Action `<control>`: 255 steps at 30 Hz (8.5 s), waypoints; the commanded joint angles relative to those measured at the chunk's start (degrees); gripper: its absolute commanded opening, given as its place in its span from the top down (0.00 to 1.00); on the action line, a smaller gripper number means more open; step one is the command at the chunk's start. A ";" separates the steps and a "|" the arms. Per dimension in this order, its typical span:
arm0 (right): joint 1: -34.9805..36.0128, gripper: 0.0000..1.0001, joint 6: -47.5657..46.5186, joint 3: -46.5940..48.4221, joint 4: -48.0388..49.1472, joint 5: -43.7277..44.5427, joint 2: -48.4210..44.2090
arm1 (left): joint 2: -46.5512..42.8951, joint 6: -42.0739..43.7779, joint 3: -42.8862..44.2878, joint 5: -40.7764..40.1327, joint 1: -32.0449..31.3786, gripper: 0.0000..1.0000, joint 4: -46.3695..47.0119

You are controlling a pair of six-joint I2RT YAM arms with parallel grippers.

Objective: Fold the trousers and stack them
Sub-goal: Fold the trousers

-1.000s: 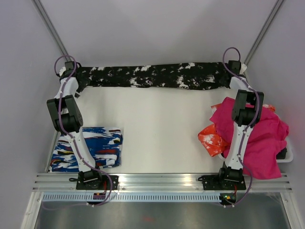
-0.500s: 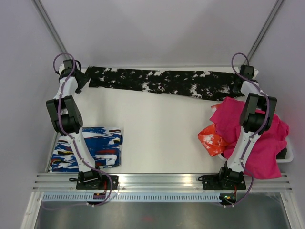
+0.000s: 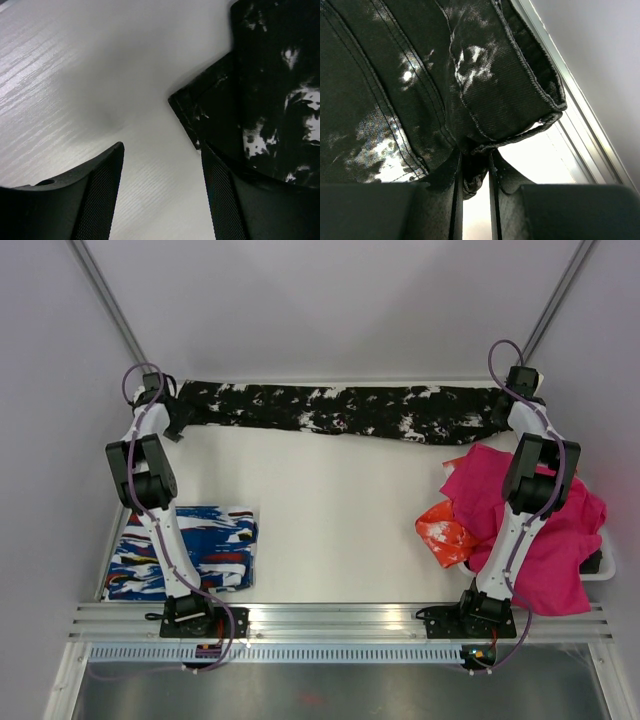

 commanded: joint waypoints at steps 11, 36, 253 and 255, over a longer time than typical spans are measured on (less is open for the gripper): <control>-0.34 0.98 -0.17 2.32 0.22 0.02 1.99 | 7.05 -3.75 2.77 0.81 -0.07 0.43 7.79; -0.69 1.00 -3.42 -1.09 -0.74 2.92 0.77 | 3.31 3.36 -0.27 -1.55 0.46 0.98 2.00; 23.67 0.18 5.37 -6.19 6.02 -14.31 -14.08 | -5.61 43.39 20.08 -11.14 -18.51 0.98 -16.00; 22.61 0.18 5.54 -8.73 6.81 -14.31 -15.92 | -4.55 39.77 23.24 -9.83 -22.38 0.98 -18.21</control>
